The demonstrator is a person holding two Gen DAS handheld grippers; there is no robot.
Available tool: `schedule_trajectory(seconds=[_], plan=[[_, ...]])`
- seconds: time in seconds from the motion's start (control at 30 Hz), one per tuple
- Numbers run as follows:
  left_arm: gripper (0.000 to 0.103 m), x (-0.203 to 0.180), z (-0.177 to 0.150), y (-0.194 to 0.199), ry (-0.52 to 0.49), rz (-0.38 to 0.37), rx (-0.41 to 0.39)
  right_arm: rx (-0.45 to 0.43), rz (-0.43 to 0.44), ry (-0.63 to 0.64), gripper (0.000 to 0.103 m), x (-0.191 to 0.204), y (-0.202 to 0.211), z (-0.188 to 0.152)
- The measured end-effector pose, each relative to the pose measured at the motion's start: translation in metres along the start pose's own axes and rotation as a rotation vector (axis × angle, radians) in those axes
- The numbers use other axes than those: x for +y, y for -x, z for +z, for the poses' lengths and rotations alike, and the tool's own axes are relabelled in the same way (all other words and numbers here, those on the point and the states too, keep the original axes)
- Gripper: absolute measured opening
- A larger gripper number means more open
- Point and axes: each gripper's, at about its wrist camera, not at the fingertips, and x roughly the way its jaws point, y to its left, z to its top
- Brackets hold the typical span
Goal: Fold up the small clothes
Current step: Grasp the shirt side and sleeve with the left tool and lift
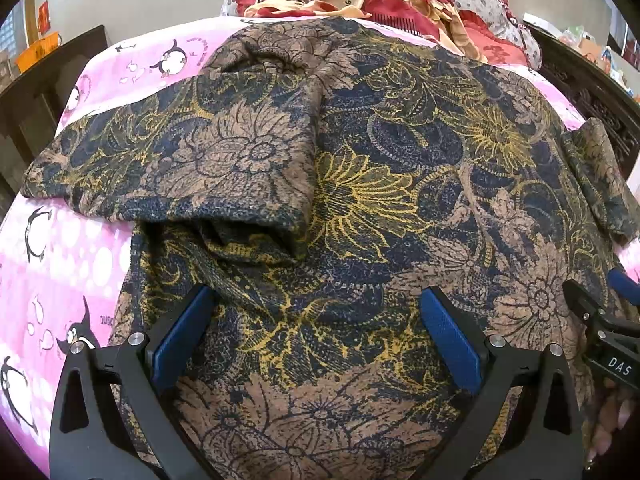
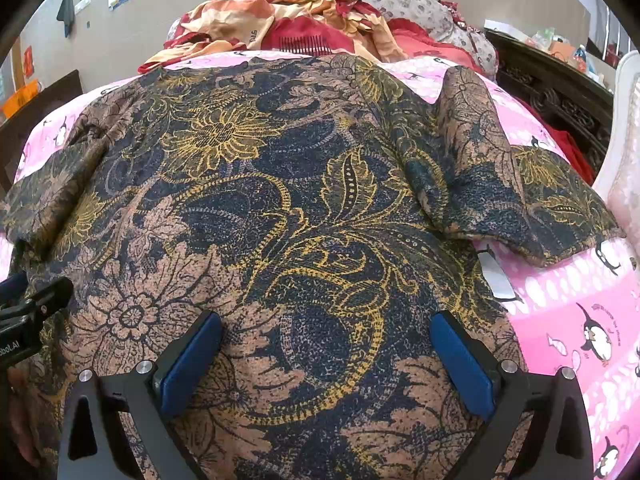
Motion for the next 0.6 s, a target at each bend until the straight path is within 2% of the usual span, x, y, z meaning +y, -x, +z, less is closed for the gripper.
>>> schedule_trajectory(seconds=[0.4, 0.5, 0.6], plan=[[0.103, 0.0, -0.001, 0.0, 0.0, -0.002, -0.001, -0.001, 0.0, 0.0, 0.103, 0.0, 0.0, 0.0], [0.103, 0.003, 0.002, 0.005, -0.009, -0.021, 0.02, -0.001, 0.001, 0.0, 0.103, 0.0, 0.0, 0.0], [0.103, 0.025, 0.012, 0.032, 0.002, -0.043, -0.035, -0.001, 0.001, -0.001, 0.103, 0.0, 0.0, 0.0]])
